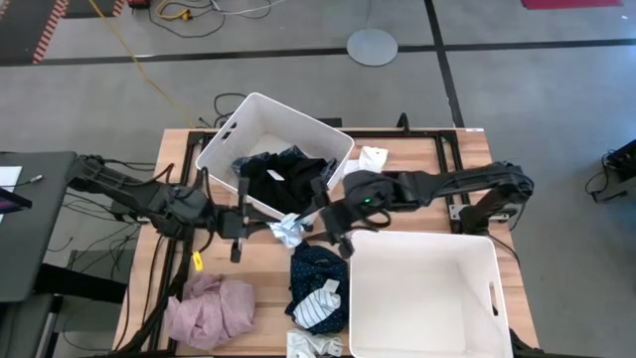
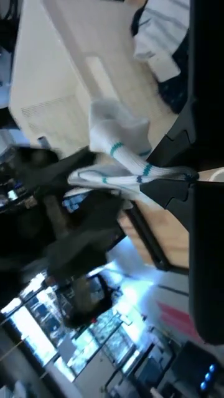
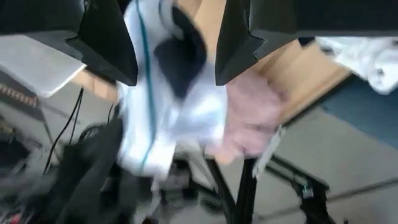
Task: Sort clothes
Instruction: Put the left white striped sock into the bottom white laundry bin
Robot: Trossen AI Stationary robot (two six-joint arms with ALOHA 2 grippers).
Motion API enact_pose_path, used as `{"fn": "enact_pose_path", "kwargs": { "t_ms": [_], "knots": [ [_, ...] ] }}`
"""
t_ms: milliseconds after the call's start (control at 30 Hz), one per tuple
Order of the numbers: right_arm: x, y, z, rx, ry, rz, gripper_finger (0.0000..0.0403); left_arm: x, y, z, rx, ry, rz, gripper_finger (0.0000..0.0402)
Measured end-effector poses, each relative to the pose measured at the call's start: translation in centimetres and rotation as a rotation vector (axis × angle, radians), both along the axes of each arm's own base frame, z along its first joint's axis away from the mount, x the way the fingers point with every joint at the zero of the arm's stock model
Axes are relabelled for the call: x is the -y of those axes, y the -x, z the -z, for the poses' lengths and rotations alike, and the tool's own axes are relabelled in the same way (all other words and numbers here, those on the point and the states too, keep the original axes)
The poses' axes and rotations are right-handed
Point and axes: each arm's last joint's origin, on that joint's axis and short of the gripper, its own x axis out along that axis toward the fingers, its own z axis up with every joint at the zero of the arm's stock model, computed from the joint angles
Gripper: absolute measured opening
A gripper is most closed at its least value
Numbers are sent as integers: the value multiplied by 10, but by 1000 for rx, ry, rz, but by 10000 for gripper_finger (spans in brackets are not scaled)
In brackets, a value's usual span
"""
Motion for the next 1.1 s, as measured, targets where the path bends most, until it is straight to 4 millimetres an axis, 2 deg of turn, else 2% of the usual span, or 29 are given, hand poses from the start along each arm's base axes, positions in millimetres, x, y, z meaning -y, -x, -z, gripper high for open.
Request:
{"fn": "enact_pose_path", "kwargs": {
  "t_ms": [133,500,700,933,1100],
  "knots": [
    [5,-7,7,-18,-6,45,232,-4,-1,0,1,4,-23,2],
    [12,-10,2,41,-14,84,221,-5,-2,1,-5,13,-32,2],
    [12,-7,6,-7,-7,84,169,-6,-1,6,-58,1,-51,2],
    [12,-7,7,-19,4,84,87,-6,0,7,-72,-1,-51,2],
    [15,-7,8,-19,70,150,24,-6,0,8,-80,2,-52,2]
  ]
}}
